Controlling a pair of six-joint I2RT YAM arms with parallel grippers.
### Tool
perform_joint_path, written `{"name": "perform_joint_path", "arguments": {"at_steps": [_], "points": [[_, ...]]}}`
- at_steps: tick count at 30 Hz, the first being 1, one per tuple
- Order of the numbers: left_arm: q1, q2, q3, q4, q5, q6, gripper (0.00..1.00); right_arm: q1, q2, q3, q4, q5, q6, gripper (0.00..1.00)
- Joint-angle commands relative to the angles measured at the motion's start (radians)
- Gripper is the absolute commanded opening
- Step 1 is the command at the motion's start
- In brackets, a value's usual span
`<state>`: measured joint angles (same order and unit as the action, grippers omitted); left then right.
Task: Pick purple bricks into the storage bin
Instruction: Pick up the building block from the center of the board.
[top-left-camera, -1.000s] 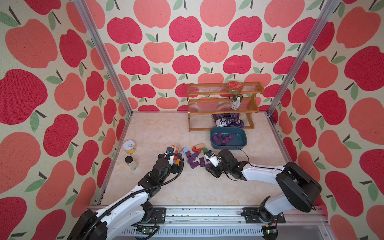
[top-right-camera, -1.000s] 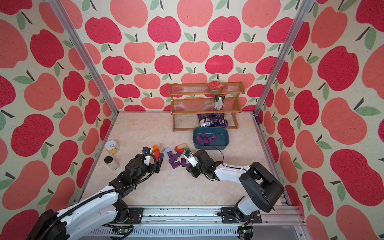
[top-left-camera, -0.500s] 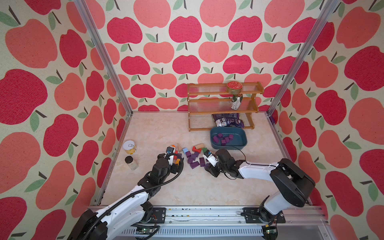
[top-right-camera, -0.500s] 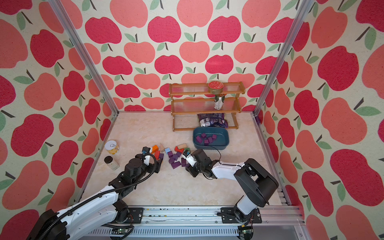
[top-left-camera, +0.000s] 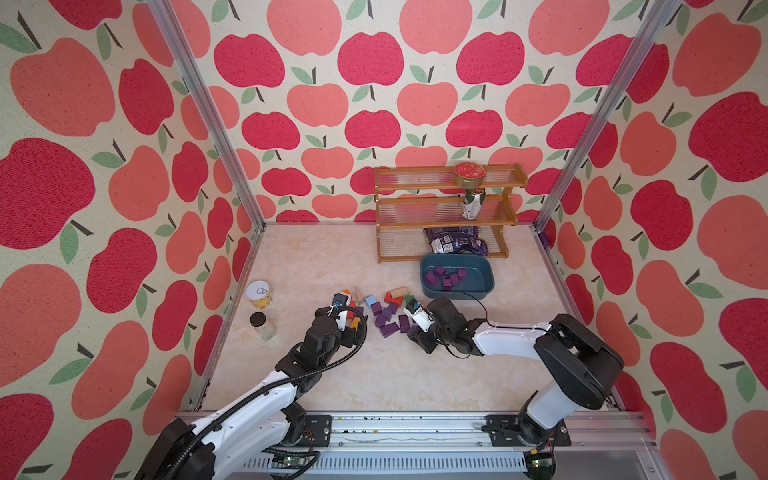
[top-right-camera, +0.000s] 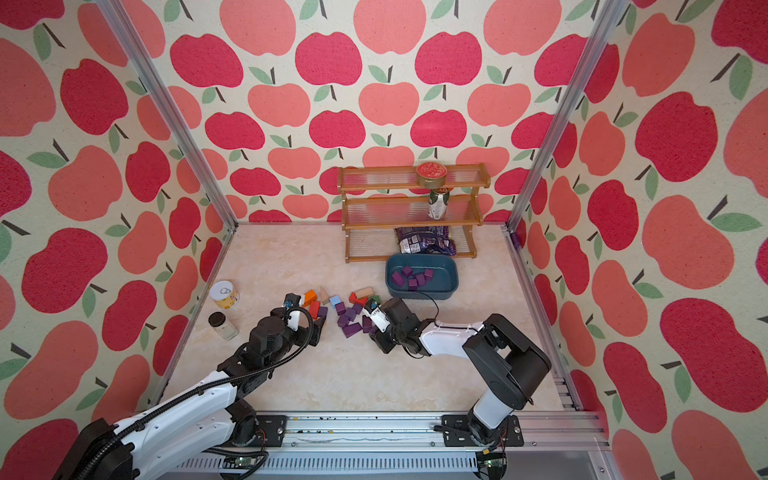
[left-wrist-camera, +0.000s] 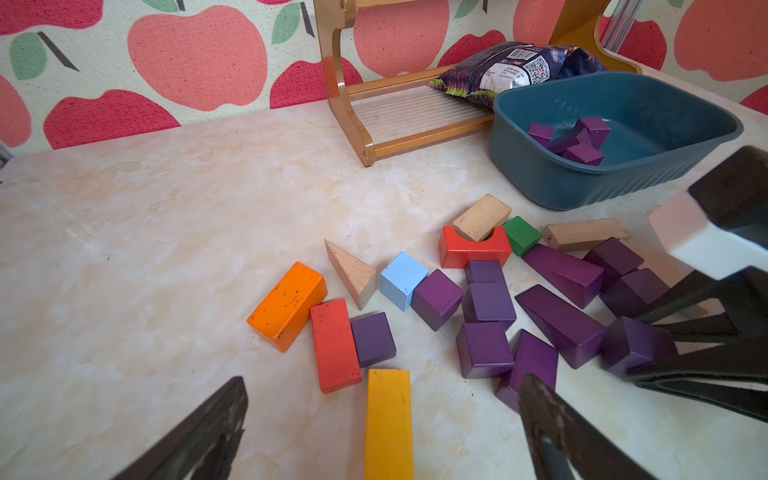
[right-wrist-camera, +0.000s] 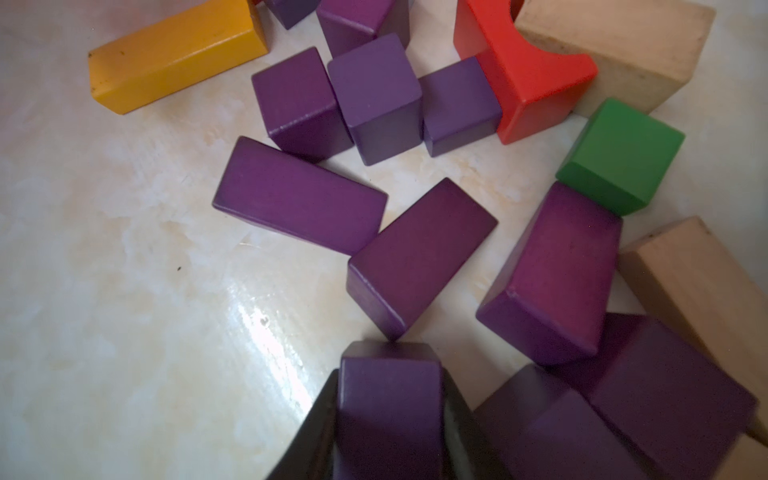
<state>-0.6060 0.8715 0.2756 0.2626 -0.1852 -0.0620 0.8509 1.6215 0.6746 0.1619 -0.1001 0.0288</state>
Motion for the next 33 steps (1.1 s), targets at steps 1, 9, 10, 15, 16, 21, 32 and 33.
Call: {"name": "perform_joint_path", "arguments": {"at_steps": [1,9,10,15,16,21,32,33], "points": [[0.006,0.009,0.015,-0.022,0.004,-0.007,0.99,0.007,0.016,0.029,-0.016,0.014,0.011,0.32],[0.006,0.011,0.016,-0.025,0.004,-0.007,0.99,0.006,0.002,0.024,-0.018,0.031,0.01,0.3],[0.006,0.012,0.016,-0.025,0.004,-0.007,0.99,0.008,-0.002,0.021,-0.016,0.031,0.008,0.29],[0.006,0.016,0.019,-0.025,0.005,-0.007,0.99,0.007,-0.02,0.011,-0.013,0.048,0.005,0.29],[0.006,0.018,0.019,-0.026,0.006,-0.007,0.99,0.008,-0.024,0.01,-0.013,0.052,0.004,0.29],[0.006,0.023,0.02,-0.025,0.008,-0.009,0.99,0.007,-0.041,0.0,-0.013,0.068,0.003,0.28],[0.006,0.026,0.022,-0.027,0.01,-0.01,0.99,0.007,-0.088,-0.009,-0.041,0.133,0.01,0.27],[0.006,0.027,0.022,-0.026,0.01,-0.01,0.99,0.007,-0.091,-0.005,-0.049,0.135,0.01,0.26]]}}
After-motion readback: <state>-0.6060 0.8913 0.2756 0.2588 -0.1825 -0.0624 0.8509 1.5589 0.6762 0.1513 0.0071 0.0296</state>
